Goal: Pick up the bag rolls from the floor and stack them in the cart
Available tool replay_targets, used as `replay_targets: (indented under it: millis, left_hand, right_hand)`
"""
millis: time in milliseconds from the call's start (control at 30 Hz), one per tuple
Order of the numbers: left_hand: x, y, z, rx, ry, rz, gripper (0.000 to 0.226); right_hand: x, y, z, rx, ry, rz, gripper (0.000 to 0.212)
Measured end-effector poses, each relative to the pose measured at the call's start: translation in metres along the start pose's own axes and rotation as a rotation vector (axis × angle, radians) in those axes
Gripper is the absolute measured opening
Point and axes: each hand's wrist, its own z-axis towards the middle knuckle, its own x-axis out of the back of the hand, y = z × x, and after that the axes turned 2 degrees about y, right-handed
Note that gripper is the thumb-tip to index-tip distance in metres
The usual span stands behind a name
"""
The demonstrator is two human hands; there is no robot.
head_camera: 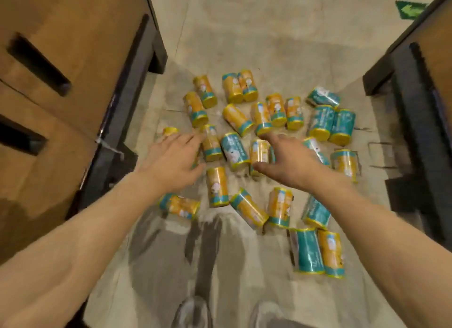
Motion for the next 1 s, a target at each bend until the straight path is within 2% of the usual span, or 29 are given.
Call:
replay_targets:
  millis: [133,300,400,500,667,900,1000]
  left_hand:
    - [-0.107,-0.02,0.018,0.006,0.019,-0.005,0.07]
    - [-0.185,-0.039,0.036,0.005,0.039,-0.04,0.077]
    - [-0.194,-0.039,0.027,0.026,0.008,-0.034,0.074]
    - [-0.183,-0.034,0.007,-0.027,0.007,0.041,0.069]
    - [-0.187,-0.04,0.0,0.0,-0.004,0.053,0.069]
    - [-0.217,-0.049,-0.018,0.015,-0.137,0.027,0.08]
    - [-0.224,-0.055,-0.02,0.013,-0.188,0.043,0.086]
  right_hand:
    - [-0.102,0.022,0.043,0.021,0.015,0.003,0.08]
    - [-0.175,0.035,0.073,0.054,0.039,-0.008,0.083]
    - [-0.186,0.035,0.066,0.041,0.013,0.021,0.083]
    - [-0.189,0.033,0.05,0.003,-0.029,0.018,0.082]
    - [-0.207,0.036,0.046,-0.078,-0.078,0.059,0.093]
    - [-0.259,0.04,0.049,-0.242,-0.209,0.095,0.099]
    - [-0.283,0.036,0.051,-0.286,-0.179,0.1,0.105]
